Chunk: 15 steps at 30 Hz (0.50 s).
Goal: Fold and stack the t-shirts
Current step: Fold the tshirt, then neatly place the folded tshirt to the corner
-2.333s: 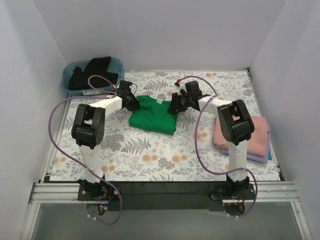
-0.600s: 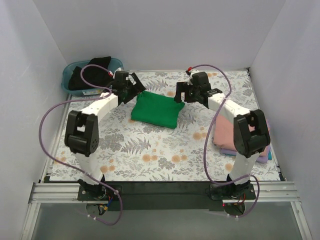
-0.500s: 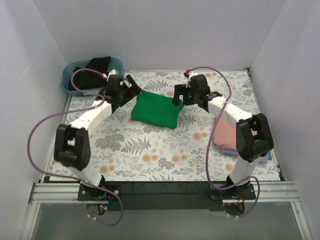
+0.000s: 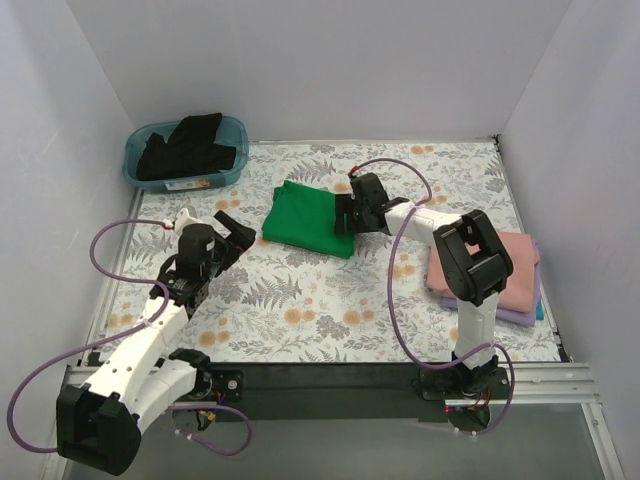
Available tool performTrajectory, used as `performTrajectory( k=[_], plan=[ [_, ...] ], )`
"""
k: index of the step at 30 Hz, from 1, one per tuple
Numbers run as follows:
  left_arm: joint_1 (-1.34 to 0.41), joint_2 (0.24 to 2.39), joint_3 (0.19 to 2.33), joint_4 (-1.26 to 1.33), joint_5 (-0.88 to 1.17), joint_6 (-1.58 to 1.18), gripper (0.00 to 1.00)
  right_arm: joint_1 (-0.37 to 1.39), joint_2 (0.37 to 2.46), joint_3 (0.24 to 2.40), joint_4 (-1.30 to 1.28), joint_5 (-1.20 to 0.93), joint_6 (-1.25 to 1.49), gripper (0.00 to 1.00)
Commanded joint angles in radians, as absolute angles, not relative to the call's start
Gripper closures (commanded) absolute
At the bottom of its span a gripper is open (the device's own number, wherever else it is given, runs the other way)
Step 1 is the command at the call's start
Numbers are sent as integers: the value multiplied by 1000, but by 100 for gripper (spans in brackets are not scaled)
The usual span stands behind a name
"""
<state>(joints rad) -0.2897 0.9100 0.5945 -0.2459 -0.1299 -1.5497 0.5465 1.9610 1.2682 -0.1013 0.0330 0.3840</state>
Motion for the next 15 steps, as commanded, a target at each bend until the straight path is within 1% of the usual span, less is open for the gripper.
performTrajectory(
  k=[1,3,4,5,6,8,9,12,13,15],
  plan=[
    [-290,879,592,-301,-201,-1583,3,578,1996,1315,-87,167,443,24],
    [-290,896,598,-328,-202,-1589,3,595,2026,1330,-98,192,446,27],
    [-291,908,610,-337,-204,-1591,3,601,2039,1345,-106,196,446,38],
    [-290,919,618,-347,-204,-1591,3,610,2055,1351,-110,201,446,45],
    [-291,942,630,-368,-207,-1589,3,617,2060,1354,-117,212,446,56],
    [-291,963,667,-396,-212,-1601,3,630,2065,1351,-123,215,442,68],
    [-290,982,676,-405,-181,-1583,3,635,2063,1348,-124,225,439,77],
    [-291,989,701,-405,-132,-1552,4,650,2033,1325,-153,245,405,90],
    [-291,983,703,-403,-115,-1536,4,652,2020,1319,-173,242,393,98],
    [-290,968,696,-400,-115,-1529,3,670,1947,1264,-215,294,356,99]
  ],
)
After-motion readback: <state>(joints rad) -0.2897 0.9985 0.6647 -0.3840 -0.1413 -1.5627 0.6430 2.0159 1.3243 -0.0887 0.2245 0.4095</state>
